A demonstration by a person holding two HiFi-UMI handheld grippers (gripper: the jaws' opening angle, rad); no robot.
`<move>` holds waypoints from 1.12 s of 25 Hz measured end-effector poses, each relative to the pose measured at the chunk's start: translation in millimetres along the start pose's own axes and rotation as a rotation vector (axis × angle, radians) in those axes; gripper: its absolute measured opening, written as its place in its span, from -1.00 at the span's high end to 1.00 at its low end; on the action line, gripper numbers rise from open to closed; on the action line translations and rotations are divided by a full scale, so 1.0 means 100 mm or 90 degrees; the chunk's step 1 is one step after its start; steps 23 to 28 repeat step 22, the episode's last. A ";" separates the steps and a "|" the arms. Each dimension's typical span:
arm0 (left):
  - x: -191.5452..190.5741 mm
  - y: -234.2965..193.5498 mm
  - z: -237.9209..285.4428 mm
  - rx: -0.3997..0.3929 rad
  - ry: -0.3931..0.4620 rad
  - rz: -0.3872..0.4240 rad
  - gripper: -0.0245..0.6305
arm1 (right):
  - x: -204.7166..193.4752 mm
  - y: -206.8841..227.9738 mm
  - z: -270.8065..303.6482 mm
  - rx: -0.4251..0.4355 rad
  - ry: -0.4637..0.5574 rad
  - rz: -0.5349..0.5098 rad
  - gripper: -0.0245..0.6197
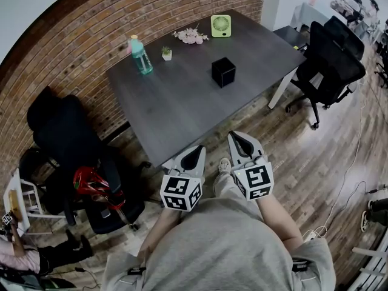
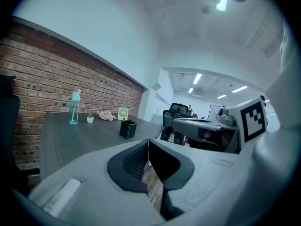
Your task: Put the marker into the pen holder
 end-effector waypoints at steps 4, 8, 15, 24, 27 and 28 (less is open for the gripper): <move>-0.01 0.00 0.03 -0.001 -0.005 -0.001 0.87 | 0.00 0.01 0.01 -0.001 -0.001 0.007 0.92; -0.02 0.01 0.04 0.000 -0.008 -0.003 0.87 | -0.02 0.03 0.02 0.001 -0.002 0.006 0.92; -0.05 -0.02 0.06 0.002 -0.011 -0.008 0.87 | -0.04 0.04 0.06 0.005 -0.003 0.011 0.92; -0.04 0.03 0.10 -0.001 -0.010 -0.007 0.87 | -0.05 0.09 0.06 0.005 -0.003 0.012 0.92; -0.04 0.03 0.10 -0.001 -0.010 -0.007 0.87 | -0.05 0.09 0.06 0.005 -0.003 0.012 0.92; -0.04 0.03 0.10 -0.001 -0.010 -0.007 0.87 | -0.05 0.09 0.06 0.005 -0.003 0.012 0.92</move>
Point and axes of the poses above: the fingertips, and each gripper's own axes: z forward along the fingers, y to its right, x out of its top, the point moved 1 cm from there along -z, backward along the fingers, and after that the axes turned 13 degrees about x, right-handed, at the moved point
